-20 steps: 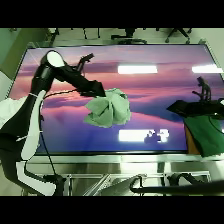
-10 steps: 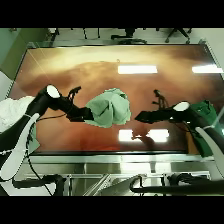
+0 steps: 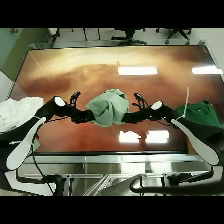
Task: Fold the shirts.
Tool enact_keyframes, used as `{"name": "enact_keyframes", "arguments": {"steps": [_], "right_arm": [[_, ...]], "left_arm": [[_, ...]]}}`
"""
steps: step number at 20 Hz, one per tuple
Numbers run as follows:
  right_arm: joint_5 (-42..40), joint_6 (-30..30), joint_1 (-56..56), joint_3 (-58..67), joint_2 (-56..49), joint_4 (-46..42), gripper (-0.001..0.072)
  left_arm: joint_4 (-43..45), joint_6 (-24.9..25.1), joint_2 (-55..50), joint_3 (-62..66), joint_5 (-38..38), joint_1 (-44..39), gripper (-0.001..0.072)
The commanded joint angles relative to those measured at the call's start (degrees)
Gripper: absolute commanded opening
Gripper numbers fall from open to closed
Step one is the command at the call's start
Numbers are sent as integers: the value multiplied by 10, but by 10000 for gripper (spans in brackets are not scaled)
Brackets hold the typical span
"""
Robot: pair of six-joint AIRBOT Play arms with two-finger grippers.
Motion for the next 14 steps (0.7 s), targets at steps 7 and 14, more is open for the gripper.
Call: {"name": "enact_keyframes", "arguments": {"steps": [7,14], "right_arm": [[57,0,-21,25,56,10,29],[187,0,-101,210,226,11,29]], "left_arm": [[10,15,5,129,-68,-10,10],[8,-16,238,318,-101,-25,9]]}}
